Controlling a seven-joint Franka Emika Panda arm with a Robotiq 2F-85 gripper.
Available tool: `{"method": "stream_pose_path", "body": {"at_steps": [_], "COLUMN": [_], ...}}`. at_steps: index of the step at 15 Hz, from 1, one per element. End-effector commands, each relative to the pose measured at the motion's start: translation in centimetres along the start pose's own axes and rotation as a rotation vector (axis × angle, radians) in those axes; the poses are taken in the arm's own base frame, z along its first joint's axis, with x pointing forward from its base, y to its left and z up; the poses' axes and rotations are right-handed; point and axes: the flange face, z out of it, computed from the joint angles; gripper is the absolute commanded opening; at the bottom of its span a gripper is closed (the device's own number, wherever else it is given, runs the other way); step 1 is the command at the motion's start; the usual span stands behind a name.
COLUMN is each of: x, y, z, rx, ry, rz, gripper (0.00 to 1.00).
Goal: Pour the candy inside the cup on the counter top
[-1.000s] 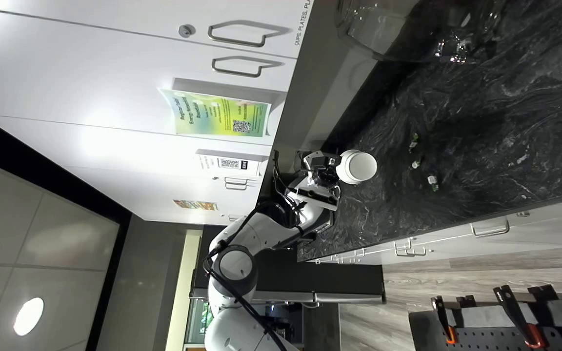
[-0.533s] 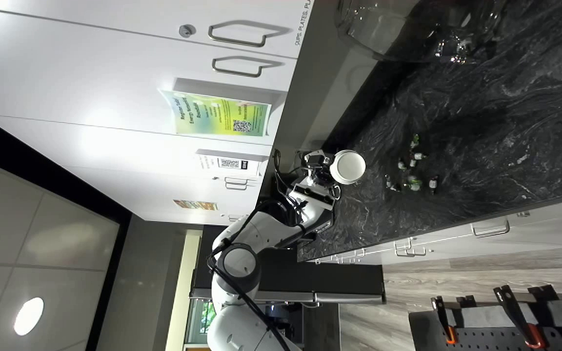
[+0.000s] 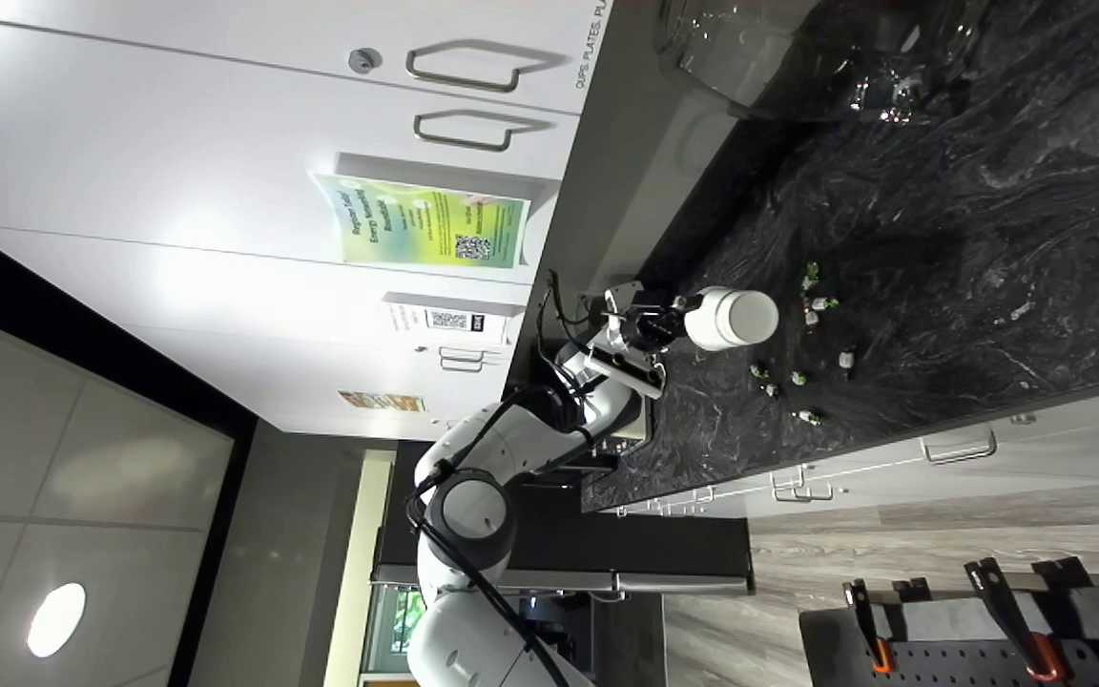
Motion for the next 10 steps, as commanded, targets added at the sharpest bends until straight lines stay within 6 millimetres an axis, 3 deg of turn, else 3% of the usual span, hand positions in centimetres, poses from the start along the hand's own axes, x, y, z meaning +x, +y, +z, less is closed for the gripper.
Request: {"method": "stream_pose_path", "body": {"at_steps": [1, 5, 10], "x": [1.7, 2.5, 1.5], "y": [1.2, 2.0, 3.8], "z": [0.9, 2.2, 3.2], "rx": [0.192, 0.399, 0.669], "ry": [0.048, 0.109, 0.183], "rz": [0.019, 0.039, 0.102], "gripper": [0.01, 0.01, 0.01]}}
